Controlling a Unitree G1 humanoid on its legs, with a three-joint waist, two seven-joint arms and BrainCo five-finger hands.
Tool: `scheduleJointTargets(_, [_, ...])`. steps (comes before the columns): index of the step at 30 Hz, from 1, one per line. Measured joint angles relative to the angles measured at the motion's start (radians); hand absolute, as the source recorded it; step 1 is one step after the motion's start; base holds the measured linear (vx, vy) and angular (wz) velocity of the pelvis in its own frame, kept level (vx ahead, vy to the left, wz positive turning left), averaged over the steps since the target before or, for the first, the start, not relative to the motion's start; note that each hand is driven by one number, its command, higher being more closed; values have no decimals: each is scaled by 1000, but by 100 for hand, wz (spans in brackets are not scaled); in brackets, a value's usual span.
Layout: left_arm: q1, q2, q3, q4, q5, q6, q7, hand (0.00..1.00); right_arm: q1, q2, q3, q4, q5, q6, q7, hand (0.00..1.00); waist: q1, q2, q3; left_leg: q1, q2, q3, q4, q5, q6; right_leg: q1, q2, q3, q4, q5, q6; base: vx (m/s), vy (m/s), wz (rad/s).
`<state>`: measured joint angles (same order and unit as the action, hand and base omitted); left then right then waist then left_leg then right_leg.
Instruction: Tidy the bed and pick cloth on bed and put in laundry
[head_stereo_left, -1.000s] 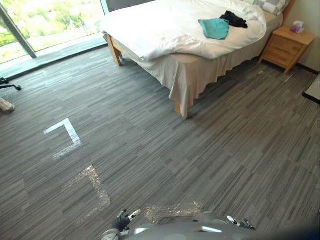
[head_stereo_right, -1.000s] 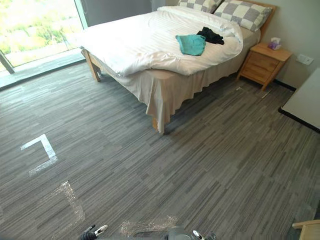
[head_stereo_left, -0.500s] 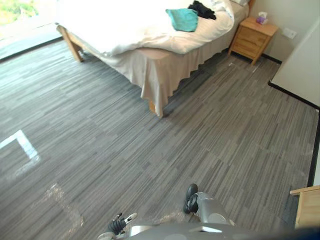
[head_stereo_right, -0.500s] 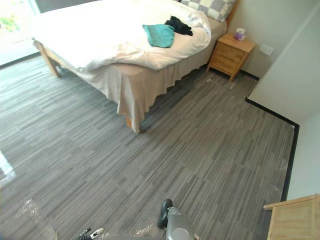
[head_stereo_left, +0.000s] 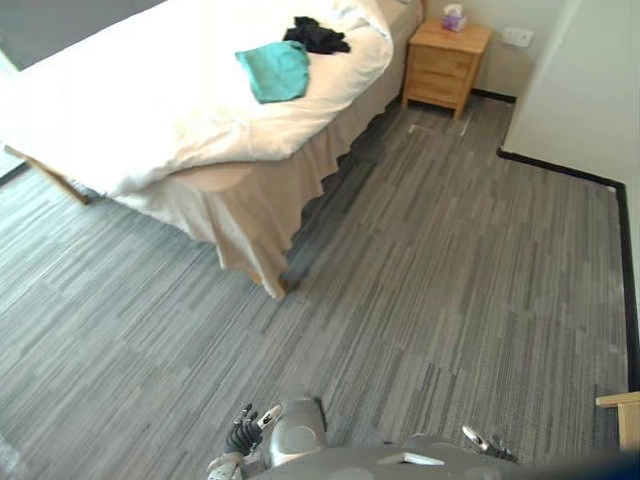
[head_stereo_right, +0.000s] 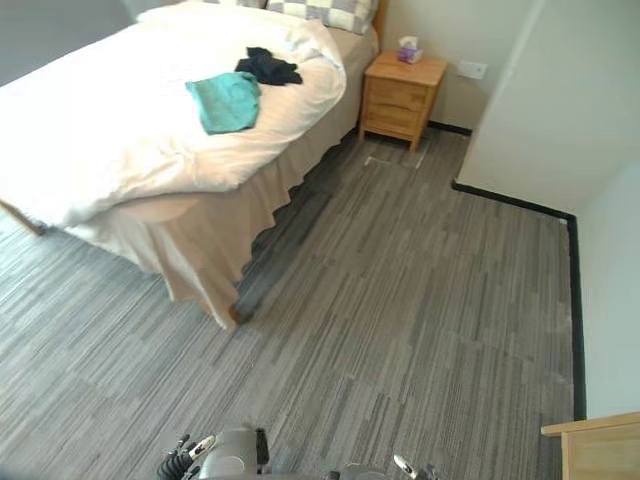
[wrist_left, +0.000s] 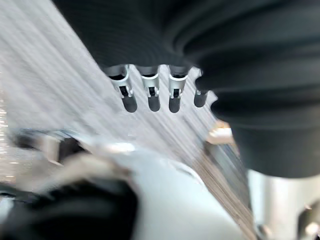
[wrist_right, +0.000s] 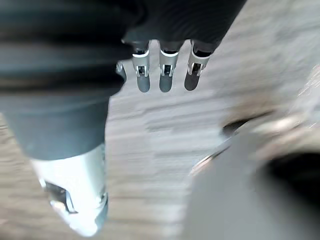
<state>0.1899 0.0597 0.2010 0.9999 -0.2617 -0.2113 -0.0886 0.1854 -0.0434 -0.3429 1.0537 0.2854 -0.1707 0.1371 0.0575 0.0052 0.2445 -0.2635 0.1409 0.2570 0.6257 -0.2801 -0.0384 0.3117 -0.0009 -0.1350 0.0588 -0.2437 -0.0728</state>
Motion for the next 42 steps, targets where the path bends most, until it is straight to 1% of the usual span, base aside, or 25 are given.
scheduleJointTargets(2, [14, -2, -1, -2, -29, 2, -4, 0, 19, 17, 4, -28, -4, -14, 20, 0, -1, 1, -2, 5, -4, 121, -262, 133, 37, 85, -30, -6, -36, -35, 55, 523, 226, -28])
scheduleJointTargets(3, [15, -3, 0, -3, -35, 4, -9, 0, 21, 22, 4, -34, -3, -15, 21, 0, -1, 2, -3, 4, -3, 148, -297, 200, 72, 107, -37, -9, -43, -49, 73, 568, 270, -9])
scheduleJointTargets(4, [18, 9, 9, -5, -46, 8, -19, 0, 36, 29, 6, -34, -3, -14, 23, 0, 5, -13, -19, 21, -27, 190, -303, 265, 150, 139, -63, -19, -38, -60, 93, 489, 228, 8])
scheduleJointTargets(6, [11, 32, 5, -20, -68, 12, -21, 0, 39, 64, 14, -46, -18, -15, 46, 0, 9, -67, -49, 49, -71, 282, -320, 204, 170, 126, -134, -49, -2, 0, 124, 604, 295, 26])
scheduleJointTargets(7, [9, 33, 3, -21, -73, 12, -22, 0, 36, 74, 13, -41, -29, -16, 52, 0, 20, -74, -56, 56, -82, 305, -299, 186, 183, 132, -146, -47, 9, 34, 127, 593, 322, 33])
scheduleJointTargets(8, [9, 40, 2, -16, -71, 14, -23, 0, 30, 80, 11, -32, -39, -15, 54, 0, 19, -76, -60, 64, -88, 328, -273, 178, 197, 143, -150, -51, 16, 62, 132, 624, 347, 67])
scheduleJointTargets(10, [1, 51, -24, 7, -72, 51, -21, 0, 5, 75, -5, -16, -54, -12, 52, 0, 5, -66, -68, 108, -116, 346, -244, 140, 243, 141, -157, -57, 145, 193, 180, 581, 329, 103])
scheduleJointTargets(11, [-3, 52, -34, 6, -70, 58, -19, 0, 4, 72, -12, -15, -56, -12, 53, 0, 4, -65, -68, 128, -128, 329, -257, 126, 240, 123, -161, -59, 214, 216, 198, 482, 277, 84])
scheduleJointTargets(12, [-5, 58, -47, 4, -65, 69, -19, 0, 0, 69, -37, -10, -56, -13, 55, 0, 13, -64, -69, 173, -155, 267, -288, 81, 218, 46, -175, -62, 434, 254, 232, 520, 241, 75])
scheduleJointTargets(13, [-7, 69, -51, 13, -62, 73, -23, 0, -22, 64, -61, 3, -56, -18, 55, 0, 8, -64, -60, 225, -190, 211, -333, 41, 216, -68, -199, -64, 728, 250, 238, 411, 178, 75])
scheduleJointTargets(15, [-8, 82, -68, 45, -39, 69, -23, 0, -21, 42, -68, 15, -58, -25, 59, 0, -17, -72, -61, 320, -233, 145, -398, 41, 214, -202, -244, -106, 1009, 180, 215, 360, 97, 89])
scheduleJointTargets(16, [-6, 78, -85, 53, -30, 69, -24, 0, -3, 21, -69, 13, -63, -35, 64, 0, -33, -41, -58, 384, -237, 107, -441, 42, 210, -280, -253, -139, 1074, 128, 166, 340, 88, 92])
scheduleJointTargets(17, [-7, 71, -84, 52, -30, 68, -26, 0, 8, 16, -69, 8, -64, -41, 67, 0, -37, -33, -61, 412, -237, 87, -461, 43, 206, -322, -252, -144, 1076, 108, 153, 268, 80, 97])
scheduleJointTargets(20, [-34, 68, -84, 46, -35, 65, -42, 0, 49, 39, -77, -7, -64, -70, 77, 0, -47, -32, -61, 499, -243, -44, -519, 52, 186, -484, -249, -147, 908, 17, 181, 276, 2, 125])
scheduleJointTargets(22, [-54, 63, -81, 42, -48, 65, -52, 0, 57, 56, -82, -3, -62, -84, 75, 0, -47, -36, -61, 522, -243, -123, -520, 43, 170, -517, -241, -131, 732, 18, 180, 332, -83, 145])
scheduleJointTargets(25, [-51, 53, -77, 22, -83, 54, -62, 0, 60, 67, -58, -9, -61, -108, 73, 0, -50, -46, -69, 525, -238, -254, -514, 22, 134, -527, -202, -28, 467, 51, 150, 394, -184, 140])
scheduleJointTargets(26, [-43, 43, -58, 1, -97, 44, -65, 0, 63, 68, -16, -10, -63, -116, 74, 0, -44, -62, -77, 518, -234, -261, -497, 1, 97, -494, -170, 24, 335, 156, 137, 477, -266, 105])
scheduleJointTargets(27, [-43, 26, -38, 2, -110, 42, -64, 0, 63, 58, 5, -11, -66, -122, 78, 0, -42, -69, -87, 522, -222, -248, -485, -17, 69, -463, -173, 16, 298, 153, 153, 467, -256, 90])
scheduleJointTargets(28, [-36, 1, -29, 0, -122, 37, -63, 0, 56, 34, 20, -14, -68, -126, 81, 0, -39, -38, -85, 523, -190, -227, -473, -23, 43, -445, -153, -14, 292, 158, 135, 289, -165, 42])
scheduleJointTargets(30, [-29, -40, -7, -5, -122, 26, -61, 0, 43, 5, 64, -39, -74, -140, 85, 0, -42, -10, -99, 526, -155, -184, -465, -8, 3, -417, -129, -30, 255, 159, 124, 293, -151, 23])
scheduleJointTargets(32, [-26, -51, 5, 1, -138, 27, -58, 0, 31, -6, 99, -52, -92, -142, 85, 0, -42, -8, -100, 521, -145, -166, -418, 15, -34, -369, -127, -43, 209, 162, 118, 296, -170, 24])
scheduleJointTargets(33, [-13, -44, 8, 1, -153, 21, -58, 0, 17, -1, 116, -46, -113, -141, 84, 0, -38, -31, -94, 512, -132, -113, -424, -26, -2, -312, -145, -47, 159, 163, 116, 172, -153, 37])
scheduleJointTargets(35, [-6, -54, 8, 3, -165, 26, -50, 0, 14, -10, 117, -35, -116, -140, 84, 0, -52, -18, -101, 524, -88, -65, -584, 62, -31, -262, -140, -80, 106, 174, 123, 72, -122, 40])
scheduleJointTargets(36, [-3, -62, 16, 4, -187, 28, -32, 0, 6, -22, 119, -33, -138, -131, 81, 0, -37, -8, -104, 511, -75, -60, -580, 95, -12, -245, -130, -86, 65, 180, 144, 34, -43, 19])
scheduleJointTargets(42, [9, -45, 78, 5, -230, 17, 104, 0, 9, 4, 136, -32, -151, -76, 90, 0, -34, -43, -115, 454, -92, -76, -525, 94, -11, -197, -144, -125, -37, 215, 165, 2, -14, 19])
